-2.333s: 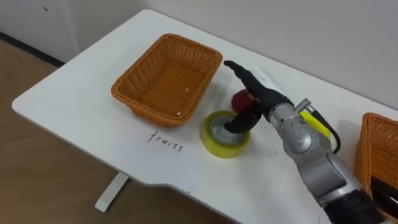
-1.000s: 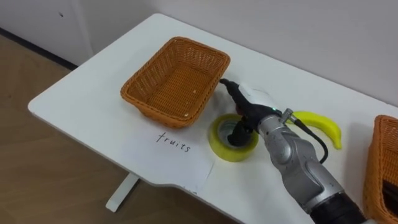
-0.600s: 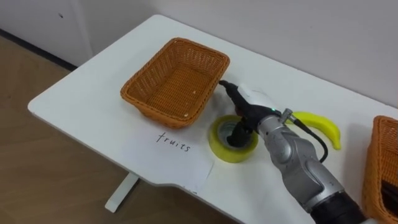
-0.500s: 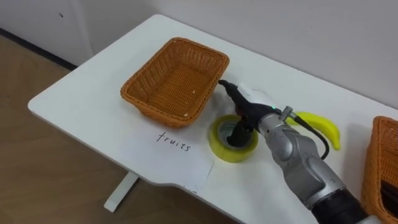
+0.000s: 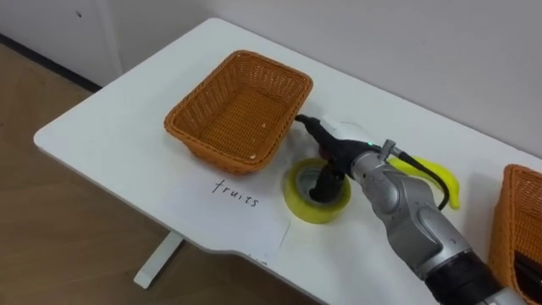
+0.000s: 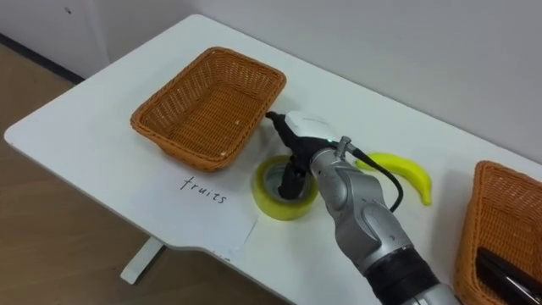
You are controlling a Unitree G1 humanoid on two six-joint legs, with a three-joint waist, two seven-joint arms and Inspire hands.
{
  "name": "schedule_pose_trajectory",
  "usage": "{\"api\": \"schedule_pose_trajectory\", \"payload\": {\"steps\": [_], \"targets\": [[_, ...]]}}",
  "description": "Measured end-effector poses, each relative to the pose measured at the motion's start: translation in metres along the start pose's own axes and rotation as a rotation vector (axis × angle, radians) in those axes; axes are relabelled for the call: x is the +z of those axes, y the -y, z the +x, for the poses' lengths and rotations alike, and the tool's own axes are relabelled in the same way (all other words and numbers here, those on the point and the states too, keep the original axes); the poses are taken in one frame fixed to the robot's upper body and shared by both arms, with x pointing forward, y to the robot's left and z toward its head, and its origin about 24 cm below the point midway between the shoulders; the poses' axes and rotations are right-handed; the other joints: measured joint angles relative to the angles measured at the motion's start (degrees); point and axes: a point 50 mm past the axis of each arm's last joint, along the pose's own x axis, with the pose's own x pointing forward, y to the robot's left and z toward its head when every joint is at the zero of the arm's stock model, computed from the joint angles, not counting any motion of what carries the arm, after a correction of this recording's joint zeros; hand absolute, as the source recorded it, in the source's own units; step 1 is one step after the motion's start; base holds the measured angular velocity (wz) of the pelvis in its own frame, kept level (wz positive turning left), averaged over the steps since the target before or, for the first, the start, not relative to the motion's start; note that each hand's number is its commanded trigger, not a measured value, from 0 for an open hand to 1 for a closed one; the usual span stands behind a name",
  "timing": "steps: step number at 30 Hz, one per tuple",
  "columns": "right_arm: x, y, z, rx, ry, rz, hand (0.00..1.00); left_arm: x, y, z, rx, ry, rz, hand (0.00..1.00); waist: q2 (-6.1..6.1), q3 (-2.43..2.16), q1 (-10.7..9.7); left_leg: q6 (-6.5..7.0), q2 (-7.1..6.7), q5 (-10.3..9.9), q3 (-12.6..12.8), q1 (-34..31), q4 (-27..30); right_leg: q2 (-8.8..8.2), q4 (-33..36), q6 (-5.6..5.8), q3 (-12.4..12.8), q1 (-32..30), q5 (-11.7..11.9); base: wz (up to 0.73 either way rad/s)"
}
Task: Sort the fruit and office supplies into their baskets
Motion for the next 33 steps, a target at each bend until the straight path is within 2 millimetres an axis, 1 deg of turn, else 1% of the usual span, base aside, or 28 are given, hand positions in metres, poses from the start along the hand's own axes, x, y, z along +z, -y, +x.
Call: {"api": "schedule_pose_trajectory", "payload": {"steps": [8,9,10,11,12,16,22,25,26,28,33], "targets": [[0.000,0.000,0.000,0.001,0.002,0.002,0.00,0.003,0.001,0.000,0.001,0.011,0.020,0.00,0.05,0.01,-0.1,0.00,0.04,0.0,0.0,0.1,-0.1,0.02,0.0,0.00,0.0,0.0,0.0,0.00],[0.000,0.000,0.000,0.001,0.002,0.002,0.04,0.003,0.001,0.000,0.001,0.011,0.019,0.00,0.06,0.01,-0.1,0.00,0.04,0.0,0.0,0.1,-0.1,0.02,0.0,0.00,0.0,0.0,0.0,0.00],[0.000,0.000,0.000,0.001,0.002,0.001,0.10,0.003,0.000,0.000,0.001,0.011,0.020,0.00,0.07,0.01,-0.1,0.00,0.04,0.0,0.0,0.1,-0.1,0.03,0.0,0.00,0.0,0.1,0.0,0.00],[0.000,0.000,0.000,0.001,0.002,0.001,0.60,0.003,0.000,0.000,0.003,0.011,0.020,0.00,0.08,0.01,-0.1,0.00,0.04,0.0,0.0,0.1,-0.1,0.03,0.0,0.00,0.0,0.1,0.0,0.00],[0.000,0.000,0.000,0.001,0.002,0.001,1.00,0.003,0.000,0.000,0.004,0.011,0.020,0.00,0.08,0.01,-0.1,0.00,0.04,0.0,0.0,0.1,-0.1,0.03,0.0,0.00,0.0,0.1,0.0,0.00],[0.001,0.004,0.001,-0.010,0.007,-0.006,1.00,0.003,-0.001,0.000,0.006,0.011,0.020,0.00,0.11,0.01,-0.2,0.00,0.04,0.0,0.0,0.1,-0.1,0.03,0.0,0.00,0.0,0.1,0.0,0.00],[0.002,0.003,0.002,0.004,0.009,-0.017,1.00,0.003,-0.001,0.000,0.008,0.012,0.023,0.00,0.19,0.02,-0.2,0.00,0.04,0.0,0.0,0.3,-0.1,0.01,0.0,0.00,-0.1,0.2,0.0,0.00],[0.001,-0.006,0.003,0.058,0.000,-0.019,1.00,0.004,-0.001,0.000,0.006,0.013,0.028,0.00,0.24,0.06,-0.1,0.00,0.03,0.0,0.1,0.3,-0.2,0.00,0.0,0.00,-0.1,0.2,0.0,0.00],[0.000,-0.009,0.003,0.091,-0.006,-0.017,1.00,0.004,-0.001,0.000,0.006,0.013,0.028,0.00,0.35,0.13,-0.1,0.01,0.03,0.0,0.1,0.3,-0.2,-0.01,0.0,0.00,-0.1,0.1,0.0,0.00],[0.000,-0.008,0.003,0.093,-0.003,-0.015,1.00,0.003,-0.001,0.000,0.005,0.011,0.028,0.00,0.48,0.20,-0.1,0.04,0.03,0.0,0.2,0.3,-0.4,-0.01,0.0,0.00,0.0,0.0,0.0,0.00],[0.001,-0.008,0.003,0.103,0.001,-0.012,1.00,0.005,-0.001,0.000,0.005,0.013,0.028,0.00,0.51,0.19,-0.2,0.04,0.08,0.0,0.2,0.6,-0.7,0.03,0.0,0.01,0.0,0.1,0.0,0.00]]}}
